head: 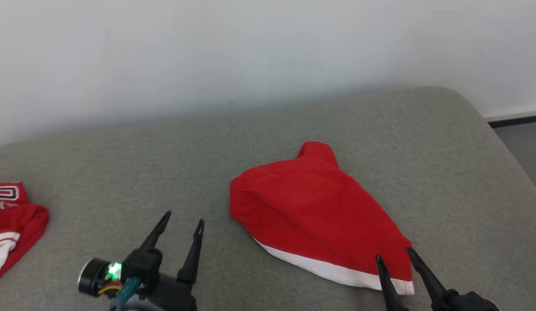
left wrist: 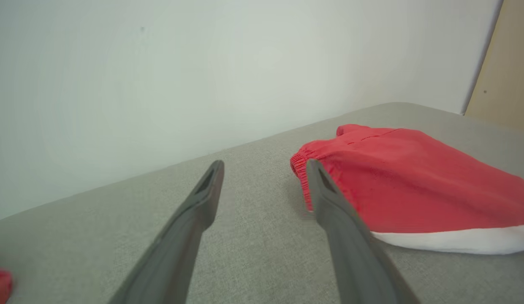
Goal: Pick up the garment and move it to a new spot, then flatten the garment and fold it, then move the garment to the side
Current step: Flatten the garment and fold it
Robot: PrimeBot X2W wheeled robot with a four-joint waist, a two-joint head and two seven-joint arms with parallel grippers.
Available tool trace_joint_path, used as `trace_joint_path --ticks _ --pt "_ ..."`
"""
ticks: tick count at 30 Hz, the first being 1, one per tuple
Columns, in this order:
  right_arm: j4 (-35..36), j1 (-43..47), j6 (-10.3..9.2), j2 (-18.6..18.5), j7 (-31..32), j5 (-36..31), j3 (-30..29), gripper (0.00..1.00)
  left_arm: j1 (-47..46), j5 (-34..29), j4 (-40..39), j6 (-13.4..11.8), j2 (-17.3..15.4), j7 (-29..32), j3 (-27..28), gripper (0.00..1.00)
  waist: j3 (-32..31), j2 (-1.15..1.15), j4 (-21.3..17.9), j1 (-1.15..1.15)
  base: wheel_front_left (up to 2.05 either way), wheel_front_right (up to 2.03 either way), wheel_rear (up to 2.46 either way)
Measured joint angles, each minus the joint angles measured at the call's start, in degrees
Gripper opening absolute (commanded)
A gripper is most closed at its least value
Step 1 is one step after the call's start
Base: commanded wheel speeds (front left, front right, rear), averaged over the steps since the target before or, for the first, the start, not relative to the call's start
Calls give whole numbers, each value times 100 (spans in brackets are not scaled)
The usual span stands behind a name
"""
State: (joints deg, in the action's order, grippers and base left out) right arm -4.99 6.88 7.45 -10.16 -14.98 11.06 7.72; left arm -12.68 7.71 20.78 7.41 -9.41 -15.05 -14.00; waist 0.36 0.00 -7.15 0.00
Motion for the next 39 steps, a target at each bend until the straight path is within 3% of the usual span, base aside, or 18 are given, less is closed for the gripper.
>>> trace_joint_path --ticks 6,17,27,30,31,32,33,39 --pt "-29 -225 0 77 0 14 53 100 -820 374 636 1 -175 0 -649 100 197 0 -419 0 0 0 0" --pt "-54 -391 0 197 -1 44 34 100 -1552 1274 2025 9 -412 0 -1213 100 631 0 -1111 1 0 0 0" --pt "-60 -410 0 190 0 44 69 100 -1800 2039 2660 9 -346 0 -1709 100 709 1 -1254 1 0 0 0" --pt "-69 -408 0 165 -1 44 64 100 -1862 2160 2862 9 -335 0 -1807 68 669 0 -1216 0 0 0 0" --pt "-71 -408 0 158 -1 44 70 100 -1878 2159 2964 9 -328 0 -1903 39 659 0 -1202 0 0 0 0" --pt "-73 -409 0 148 -1 44 78 100 -1886 2159 3073 9 -318 0 -1979 31 649 0 -1189 1 0 0 0" --pt "-75 -410 0 136 0 44 88 100 -1908 2156 3163 9 -311 0 -2029 0 641 0 -1176 1 0 0 0" --pt "-89 -444 0 90 -1 44 116 100 -2064 2097 3451 9 -231 0 -2112 0 589 0 -1111 1 0 0 0"
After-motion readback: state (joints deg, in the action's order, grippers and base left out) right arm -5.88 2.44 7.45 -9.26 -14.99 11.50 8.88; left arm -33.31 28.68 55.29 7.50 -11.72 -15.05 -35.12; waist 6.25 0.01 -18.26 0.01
